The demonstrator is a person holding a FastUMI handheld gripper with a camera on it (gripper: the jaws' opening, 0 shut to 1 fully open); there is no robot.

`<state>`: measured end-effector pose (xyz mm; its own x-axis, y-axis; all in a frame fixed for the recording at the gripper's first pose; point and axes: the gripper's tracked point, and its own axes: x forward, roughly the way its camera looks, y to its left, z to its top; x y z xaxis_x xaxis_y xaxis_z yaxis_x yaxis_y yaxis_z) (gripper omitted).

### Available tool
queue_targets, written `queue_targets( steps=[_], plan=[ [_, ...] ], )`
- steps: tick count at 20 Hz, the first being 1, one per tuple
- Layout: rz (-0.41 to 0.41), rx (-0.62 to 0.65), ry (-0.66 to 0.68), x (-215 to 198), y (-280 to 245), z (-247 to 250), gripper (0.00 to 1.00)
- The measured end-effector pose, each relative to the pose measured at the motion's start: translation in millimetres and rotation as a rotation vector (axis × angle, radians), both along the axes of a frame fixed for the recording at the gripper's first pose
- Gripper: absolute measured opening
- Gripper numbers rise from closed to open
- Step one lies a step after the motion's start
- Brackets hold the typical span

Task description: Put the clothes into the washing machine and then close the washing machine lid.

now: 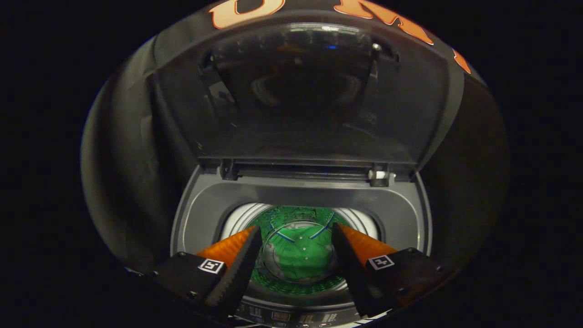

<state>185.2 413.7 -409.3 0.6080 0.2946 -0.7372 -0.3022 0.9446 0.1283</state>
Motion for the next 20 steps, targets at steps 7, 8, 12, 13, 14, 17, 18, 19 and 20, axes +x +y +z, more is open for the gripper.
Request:
queue_targets(
  steps=[7, 8, 12, 13, 14, 17, 18, 19, 20],
  plan=[
    [-0.025, 0.036, -0.132, -5.7, -26.1, 75.8, 0.99],
    [-0.028, 0.038, -0.151, -3.4, -28.0, 88.9, 0.99],
    [-0.052, 0.087, -0.241, 19.9, -28.4, 146.8, 0.99],
    [-0.057, 0.095, -0.252, 24.4, -27.1, 159.4, 0.99],
    [-0.056, 0.094, -0.273, 28.1, -26.8, 173.8, 0.99],
    [-0.025, 0.073, -0.358, 50.5, -22.3, 218.3, 0.98],
    [-0.016, 0.074, -0.375, 55.3, -19.7, 228.3, 0.98],
    [-0.013, 0.088, -0.392, 63.7, -15.2, 236.4, 0.99],
    [-0.011, 0.105, -0.398, 73.0, -8.6, 240.4, 0.98]
  ],
)
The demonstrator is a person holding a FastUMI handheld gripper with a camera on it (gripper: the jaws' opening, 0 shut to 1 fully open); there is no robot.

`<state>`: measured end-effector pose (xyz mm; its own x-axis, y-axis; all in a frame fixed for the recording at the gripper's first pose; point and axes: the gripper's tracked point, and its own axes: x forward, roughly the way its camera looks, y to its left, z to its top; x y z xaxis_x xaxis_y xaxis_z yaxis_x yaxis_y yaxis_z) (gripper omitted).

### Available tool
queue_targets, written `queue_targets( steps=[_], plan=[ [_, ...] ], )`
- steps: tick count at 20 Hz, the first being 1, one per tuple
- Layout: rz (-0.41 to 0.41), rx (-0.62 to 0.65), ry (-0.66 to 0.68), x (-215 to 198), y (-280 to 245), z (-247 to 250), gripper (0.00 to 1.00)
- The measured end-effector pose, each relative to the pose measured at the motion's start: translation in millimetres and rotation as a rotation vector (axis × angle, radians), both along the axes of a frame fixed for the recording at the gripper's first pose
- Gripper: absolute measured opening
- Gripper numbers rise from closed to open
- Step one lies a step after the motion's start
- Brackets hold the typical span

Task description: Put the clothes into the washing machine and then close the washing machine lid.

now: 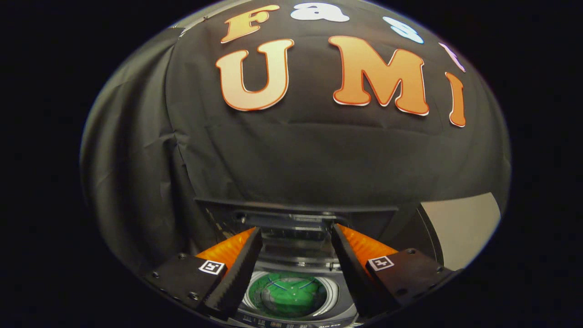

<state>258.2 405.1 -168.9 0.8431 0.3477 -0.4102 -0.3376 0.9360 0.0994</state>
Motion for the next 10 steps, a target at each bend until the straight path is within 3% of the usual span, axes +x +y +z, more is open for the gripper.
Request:
queue_targets(
  steps=[5, 10],
  plan=[
    [0.003, 0.026, -0.024, 49.1, 18.6, 14.9, 0.99],
    [-0.008, -0.013, 0.044, 75.2, 29.6, -13.1, 0.99]
  ],
)
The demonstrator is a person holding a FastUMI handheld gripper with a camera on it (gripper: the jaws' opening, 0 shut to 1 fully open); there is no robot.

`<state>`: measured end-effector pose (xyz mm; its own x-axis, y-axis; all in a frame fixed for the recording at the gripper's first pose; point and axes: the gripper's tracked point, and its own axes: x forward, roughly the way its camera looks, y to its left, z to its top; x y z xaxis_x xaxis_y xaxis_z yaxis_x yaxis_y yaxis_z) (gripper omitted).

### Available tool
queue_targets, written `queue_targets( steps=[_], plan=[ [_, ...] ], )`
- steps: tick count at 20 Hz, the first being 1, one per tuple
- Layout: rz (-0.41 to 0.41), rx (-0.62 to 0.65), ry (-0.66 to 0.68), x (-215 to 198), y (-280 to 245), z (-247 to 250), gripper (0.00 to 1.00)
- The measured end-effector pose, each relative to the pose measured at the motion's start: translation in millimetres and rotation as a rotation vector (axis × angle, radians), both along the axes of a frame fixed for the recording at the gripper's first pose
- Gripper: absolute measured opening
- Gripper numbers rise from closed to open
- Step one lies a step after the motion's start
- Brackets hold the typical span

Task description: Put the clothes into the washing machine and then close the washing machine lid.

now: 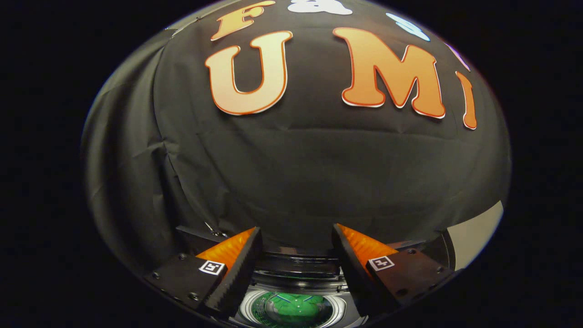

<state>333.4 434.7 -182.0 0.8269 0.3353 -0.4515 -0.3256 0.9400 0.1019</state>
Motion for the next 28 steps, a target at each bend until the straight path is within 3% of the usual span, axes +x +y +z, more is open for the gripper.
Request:
queue_targets(
  steps=[2, 28],
  plan=[
    [-0.031, 0.028, -0.012, 4.3, -0.4, -1.3, 0.99],
    [-0.047, 0.036, -0.142, -90.9, -15.6, -7.2, 0.99]
  ],
)
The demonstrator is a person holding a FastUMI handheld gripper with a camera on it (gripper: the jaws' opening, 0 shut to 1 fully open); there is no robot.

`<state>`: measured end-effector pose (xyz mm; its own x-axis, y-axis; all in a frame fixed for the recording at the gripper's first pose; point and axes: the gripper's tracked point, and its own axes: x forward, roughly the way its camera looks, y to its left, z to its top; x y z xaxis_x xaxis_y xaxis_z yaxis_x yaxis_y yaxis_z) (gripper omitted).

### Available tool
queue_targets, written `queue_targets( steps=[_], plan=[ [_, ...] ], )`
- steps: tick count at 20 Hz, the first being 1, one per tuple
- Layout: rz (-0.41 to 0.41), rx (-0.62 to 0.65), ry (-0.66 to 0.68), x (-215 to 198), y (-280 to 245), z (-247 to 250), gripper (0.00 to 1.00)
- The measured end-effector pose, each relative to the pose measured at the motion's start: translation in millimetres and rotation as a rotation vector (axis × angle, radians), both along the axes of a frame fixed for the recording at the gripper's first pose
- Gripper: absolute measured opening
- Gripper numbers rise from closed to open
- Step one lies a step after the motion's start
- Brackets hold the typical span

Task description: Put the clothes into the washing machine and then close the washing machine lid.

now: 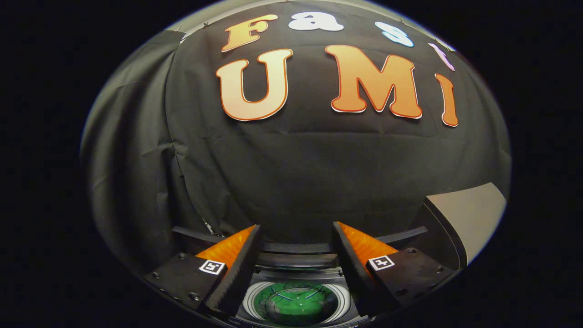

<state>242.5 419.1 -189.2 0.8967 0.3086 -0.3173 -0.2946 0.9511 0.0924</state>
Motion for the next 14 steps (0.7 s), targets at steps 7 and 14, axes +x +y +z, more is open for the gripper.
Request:
queue_targets(
  steps=[7, 14],
  plan=[
    [-0.011, 0.004, -0.031, -12.9, 1.3, -5.6, 0.99],
    [-0.021, 0.011, -0.073, -25.0, -0.6, -7.8, 0.99]
  ],
)
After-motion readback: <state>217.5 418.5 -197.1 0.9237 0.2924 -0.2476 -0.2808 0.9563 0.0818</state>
